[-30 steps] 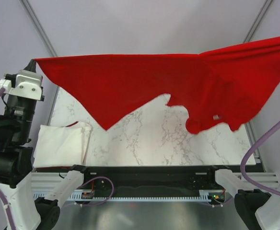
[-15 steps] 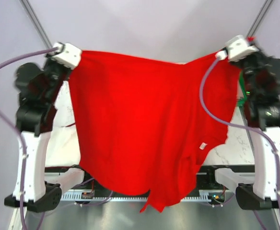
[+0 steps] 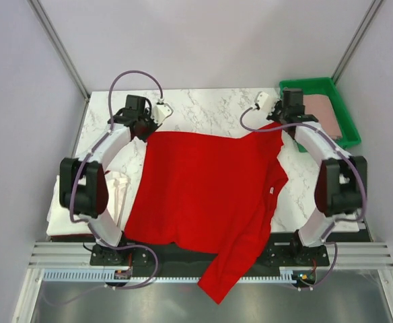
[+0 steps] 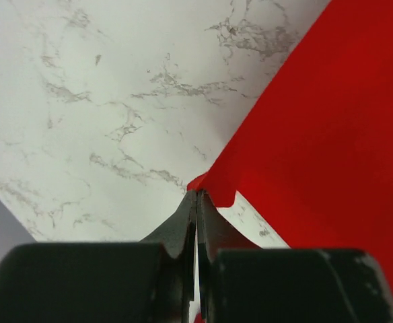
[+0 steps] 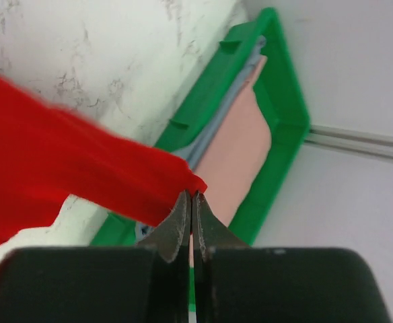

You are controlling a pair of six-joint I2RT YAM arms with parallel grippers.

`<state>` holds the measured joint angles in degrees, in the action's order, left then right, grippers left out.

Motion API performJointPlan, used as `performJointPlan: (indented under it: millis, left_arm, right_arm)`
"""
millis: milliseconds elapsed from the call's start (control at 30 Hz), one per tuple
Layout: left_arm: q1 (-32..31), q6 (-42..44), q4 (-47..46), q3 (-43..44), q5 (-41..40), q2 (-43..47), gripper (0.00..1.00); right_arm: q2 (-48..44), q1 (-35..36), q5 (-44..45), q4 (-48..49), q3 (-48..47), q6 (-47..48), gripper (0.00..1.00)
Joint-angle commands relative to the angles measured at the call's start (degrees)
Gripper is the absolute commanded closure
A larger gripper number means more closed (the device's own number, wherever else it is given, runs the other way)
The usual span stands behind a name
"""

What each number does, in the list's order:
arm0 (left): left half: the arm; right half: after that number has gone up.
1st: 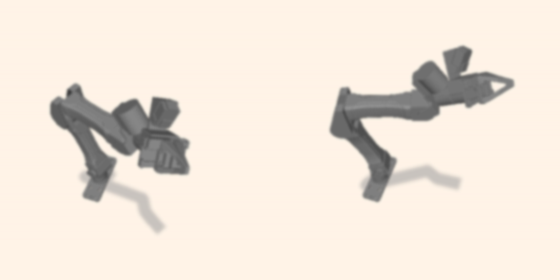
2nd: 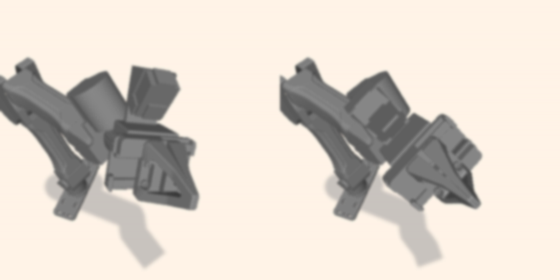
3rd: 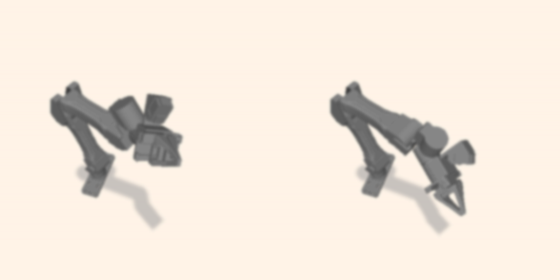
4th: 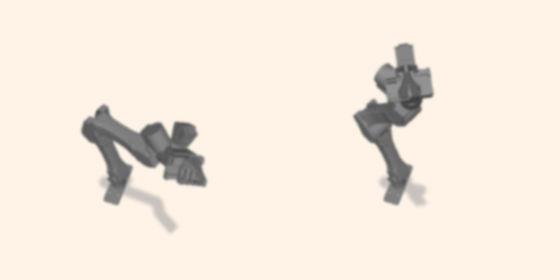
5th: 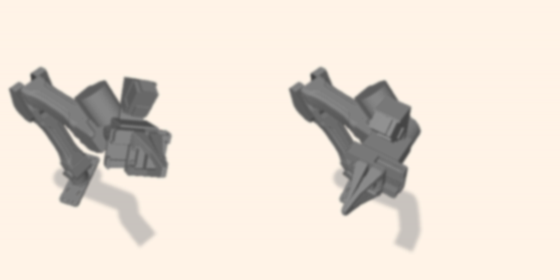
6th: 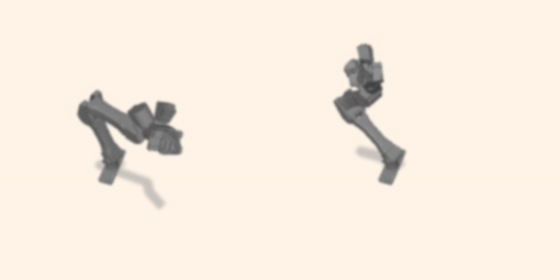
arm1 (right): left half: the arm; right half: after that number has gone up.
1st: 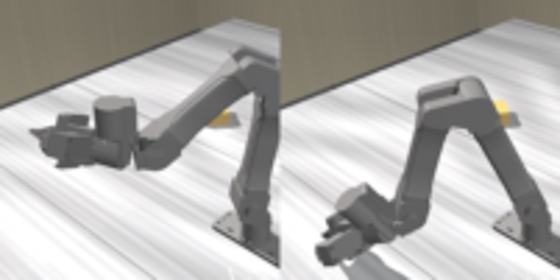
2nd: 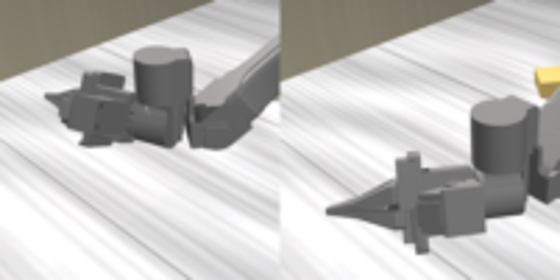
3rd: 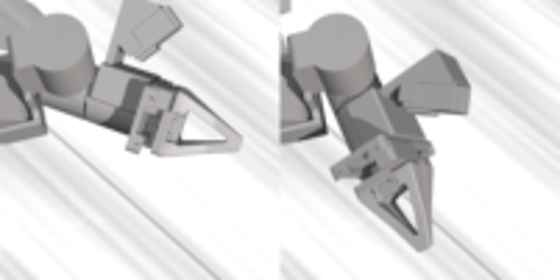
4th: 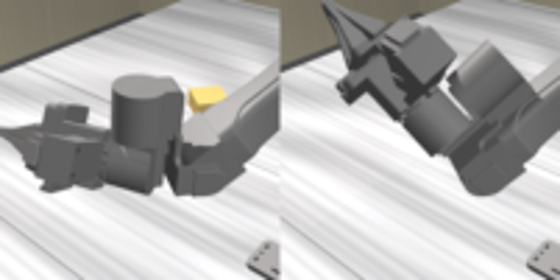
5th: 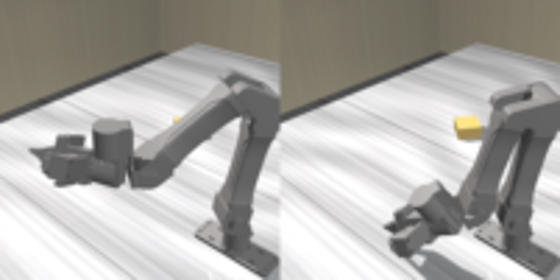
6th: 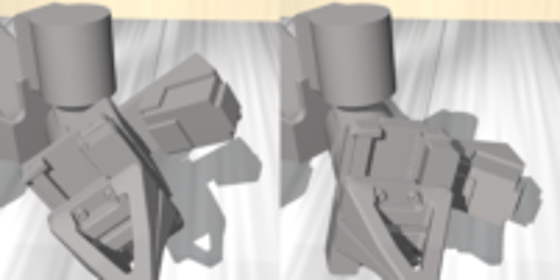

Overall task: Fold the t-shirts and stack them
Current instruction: Flatten the tshirt out

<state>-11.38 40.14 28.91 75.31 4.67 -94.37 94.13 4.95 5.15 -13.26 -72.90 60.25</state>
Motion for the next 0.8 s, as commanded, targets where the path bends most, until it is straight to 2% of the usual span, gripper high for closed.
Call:
performJointPlan:
  millis: [0,67,300,567,700,767]
  left_arm:
    - [0.21,2.83,-5.96,7.38,-3.25,-8.09,0.98]
    - [0.56,3.10,-7.02,12.13,-5.88,-13.88,0.98]
    - [1.71,3.10,-9.12,27.15,-8.62,-27.07,0.98]
    - [1.80,-2.43,-11.06,39.90,-13.80,-36.49,0.98]
    - [1.71,1.32,-14.48,45.01,-16.53,-40.89,0.98]
    - [1.71,3.53,-19.57,45.28,-19.16,-42.12,0.98]
  right_arm:
    - [10.93,1.11,7.83,5.35,-11.94,0.49,1.00]
    - [19.29,1.47,10.48,4.13,-20.82,-0.04,1.00]
    - [36.54,2.69,17.87,1.92,-40.09,0.66,1.00]
    - [46.57,2.78,19.72,3.31,-53.21,-3.30,1.00]
    - [53.59,2.26,20.52,7.97,-61.80,-2.33,1.00]
    - [57.11,2.08,20.69,9.73,-64.89,-1.37,1.00]
